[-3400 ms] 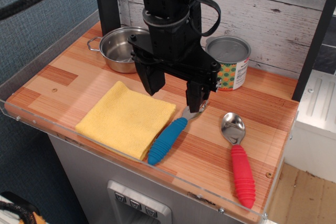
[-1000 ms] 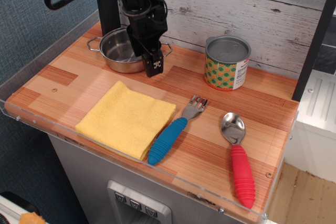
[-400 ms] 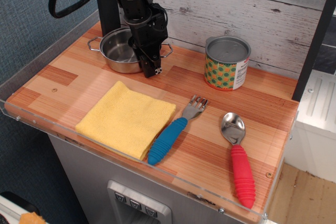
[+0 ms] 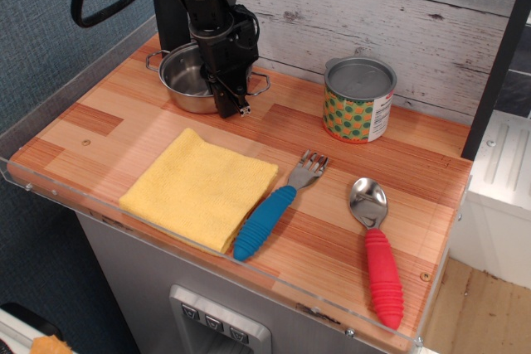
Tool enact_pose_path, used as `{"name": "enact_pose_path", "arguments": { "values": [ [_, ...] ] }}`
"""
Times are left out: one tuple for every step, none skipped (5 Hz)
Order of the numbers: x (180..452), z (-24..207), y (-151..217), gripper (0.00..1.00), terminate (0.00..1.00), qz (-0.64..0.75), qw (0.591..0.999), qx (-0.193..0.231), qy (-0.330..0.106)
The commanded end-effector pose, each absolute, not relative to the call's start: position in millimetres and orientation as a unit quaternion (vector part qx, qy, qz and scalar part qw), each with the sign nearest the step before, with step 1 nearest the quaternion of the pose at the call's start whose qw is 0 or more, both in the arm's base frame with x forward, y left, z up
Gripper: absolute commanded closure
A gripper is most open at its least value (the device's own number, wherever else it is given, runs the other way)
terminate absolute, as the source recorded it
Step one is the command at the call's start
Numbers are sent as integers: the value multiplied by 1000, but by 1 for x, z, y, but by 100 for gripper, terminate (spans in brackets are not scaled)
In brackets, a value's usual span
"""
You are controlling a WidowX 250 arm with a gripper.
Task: Place silver pot on top of yellow cloth.
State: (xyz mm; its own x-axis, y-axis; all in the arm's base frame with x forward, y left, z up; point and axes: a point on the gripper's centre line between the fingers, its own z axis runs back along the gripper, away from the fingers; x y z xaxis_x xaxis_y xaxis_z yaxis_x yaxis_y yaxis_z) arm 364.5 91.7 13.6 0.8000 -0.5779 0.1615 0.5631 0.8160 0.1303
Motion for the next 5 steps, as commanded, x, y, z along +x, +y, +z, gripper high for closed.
{"name": "enact_pose_path", "arguments": {
  "values": [
    [359,64,98,100,0,-256,958,66,-112],
    [353,75,99,100,0,-239,961,85,-111],
    [343,85,92,100,0,-222,965,94,-103],
    [324,93,74,100,0,-174,977,88,-83],
    [307,97,58,100,0,-164,979,82,-89]
  ]
}}
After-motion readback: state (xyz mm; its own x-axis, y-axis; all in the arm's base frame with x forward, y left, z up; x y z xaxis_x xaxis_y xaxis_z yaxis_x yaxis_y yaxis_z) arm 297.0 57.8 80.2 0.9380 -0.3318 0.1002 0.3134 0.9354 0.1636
